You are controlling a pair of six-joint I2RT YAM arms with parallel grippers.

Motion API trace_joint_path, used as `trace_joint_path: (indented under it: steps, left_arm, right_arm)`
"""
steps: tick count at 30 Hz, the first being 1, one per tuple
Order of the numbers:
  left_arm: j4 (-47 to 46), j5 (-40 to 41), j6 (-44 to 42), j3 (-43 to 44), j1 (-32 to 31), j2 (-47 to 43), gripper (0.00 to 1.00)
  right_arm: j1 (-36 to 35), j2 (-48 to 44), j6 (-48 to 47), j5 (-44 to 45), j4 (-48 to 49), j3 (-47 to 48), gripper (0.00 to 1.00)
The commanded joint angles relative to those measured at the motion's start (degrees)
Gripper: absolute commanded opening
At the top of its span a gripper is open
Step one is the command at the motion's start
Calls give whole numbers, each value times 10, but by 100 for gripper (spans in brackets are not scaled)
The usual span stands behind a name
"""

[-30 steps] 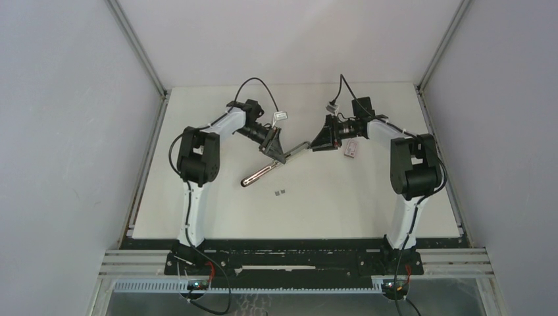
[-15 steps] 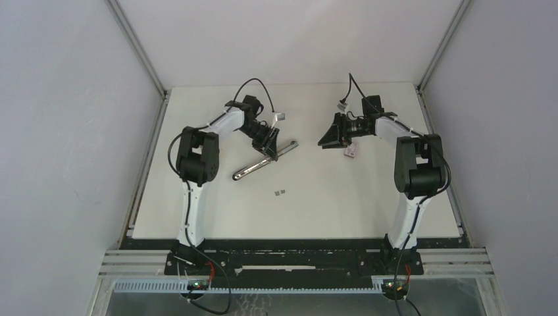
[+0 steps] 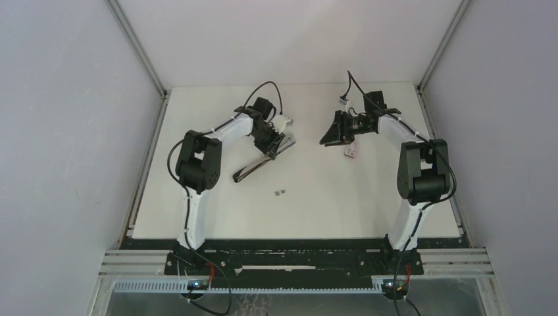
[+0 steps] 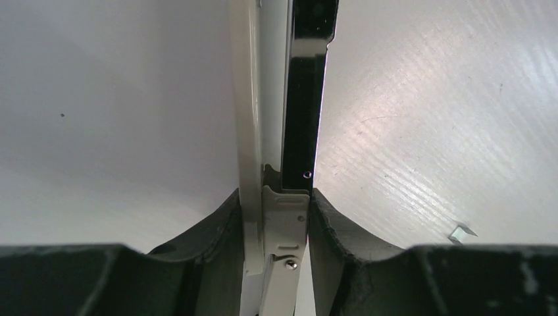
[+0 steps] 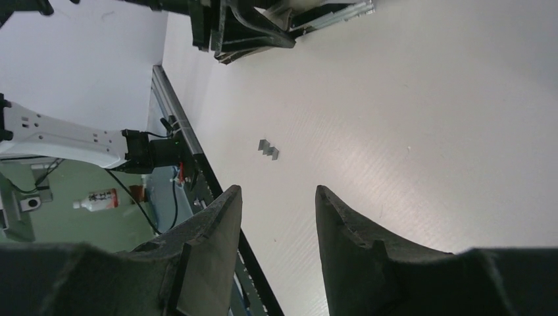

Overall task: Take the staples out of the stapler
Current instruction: Unload the staple at the center of the board.

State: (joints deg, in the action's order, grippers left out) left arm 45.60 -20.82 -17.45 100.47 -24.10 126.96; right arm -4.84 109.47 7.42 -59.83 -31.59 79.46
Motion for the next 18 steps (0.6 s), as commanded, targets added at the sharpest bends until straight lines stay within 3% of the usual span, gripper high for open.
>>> trace_joint_path:
  steps: [1, 18]
  left_arm:
    - [-55, 92, -29, -38, -41, -64, 0]
    - [-264, 349, -92, -199, -164, -130, 0]
  right_arm:
    - [3, -58, -35, 21, -7, 25, 45]
    - [60, -112, -23, 54, 7, 10, 45]
